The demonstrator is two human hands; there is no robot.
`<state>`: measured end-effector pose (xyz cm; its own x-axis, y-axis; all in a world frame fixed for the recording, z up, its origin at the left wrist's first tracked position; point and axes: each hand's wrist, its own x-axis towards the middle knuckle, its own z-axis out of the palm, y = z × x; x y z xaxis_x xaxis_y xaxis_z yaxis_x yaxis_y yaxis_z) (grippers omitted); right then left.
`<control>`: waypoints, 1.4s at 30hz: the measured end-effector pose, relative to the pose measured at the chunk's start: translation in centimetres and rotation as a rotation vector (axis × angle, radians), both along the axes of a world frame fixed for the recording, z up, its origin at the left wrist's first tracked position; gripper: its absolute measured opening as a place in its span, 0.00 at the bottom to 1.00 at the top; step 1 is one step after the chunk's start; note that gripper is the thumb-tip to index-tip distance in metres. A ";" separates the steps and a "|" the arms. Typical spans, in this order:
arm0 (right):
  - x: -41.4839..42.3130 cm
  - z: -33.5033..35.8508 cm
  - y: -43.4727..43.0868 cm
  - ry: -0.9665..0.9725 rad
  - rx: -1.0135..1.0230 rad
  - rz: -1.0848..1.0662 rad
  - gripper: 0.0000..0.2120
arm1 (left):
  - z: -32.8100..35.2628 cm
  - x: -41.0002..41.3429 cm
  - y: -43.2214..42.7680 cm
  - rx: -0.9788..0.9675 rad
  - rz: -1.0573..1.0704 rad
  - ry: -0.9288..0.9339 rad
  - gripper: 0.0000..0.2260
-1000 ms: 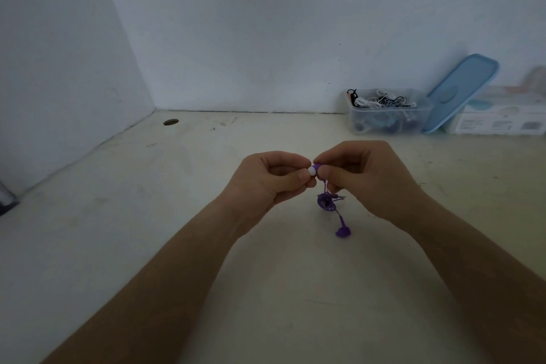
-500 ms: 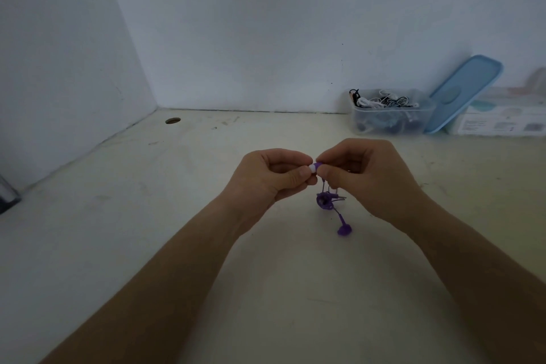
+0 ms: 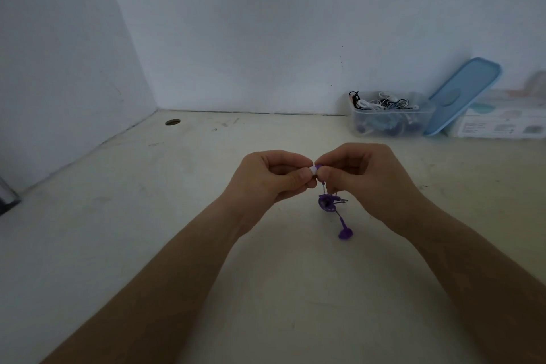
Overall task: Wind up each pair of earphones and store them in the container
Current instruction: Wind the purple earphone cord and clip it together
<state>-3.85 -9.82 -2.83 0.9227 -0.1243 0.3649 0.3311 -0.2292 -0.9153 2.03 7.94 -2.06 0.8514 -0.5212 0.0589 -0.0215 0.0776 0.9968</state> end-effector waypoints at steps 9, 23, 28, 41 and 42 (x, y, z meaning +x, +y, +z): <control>0.0 -0.2 -0.4 0.118 0.111 0.105 0.08 | 0.2 0.0 0.2 0.016 -0.035 -0.017 0.11; 0.1 -0.4 -0.4 0.156 0.162 0.076 0.07 | -0.2 0.0 -0.1 0.135 0.086 -0.211 0.05; 0.2 -0.5 -0.3 0.129 0.150 0.008 0.04 | 0.0 -0.3 -0.1 0.079 0.053 -0.143 0.06; 0.2 -0.5 -0.1 0.147 0.158 -0.012 0.04 | -0.1 -0.4 -0.4 0.066 0.103 -0.177 0.05; 0.2 -0.5 -0.1 0.151 0.167 -0.014 0.04 | -0.1 -0.5 -0.4 0.066 0.103 -0.179 0.05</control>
<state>-3.65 -9.96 -3.32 0.9632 -0.1846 0.1956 0.1849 -0.0735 -0.9800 1.58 7.55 -2.14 0.8792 -0.4401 0.1826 -0.2031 0.0006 0.9792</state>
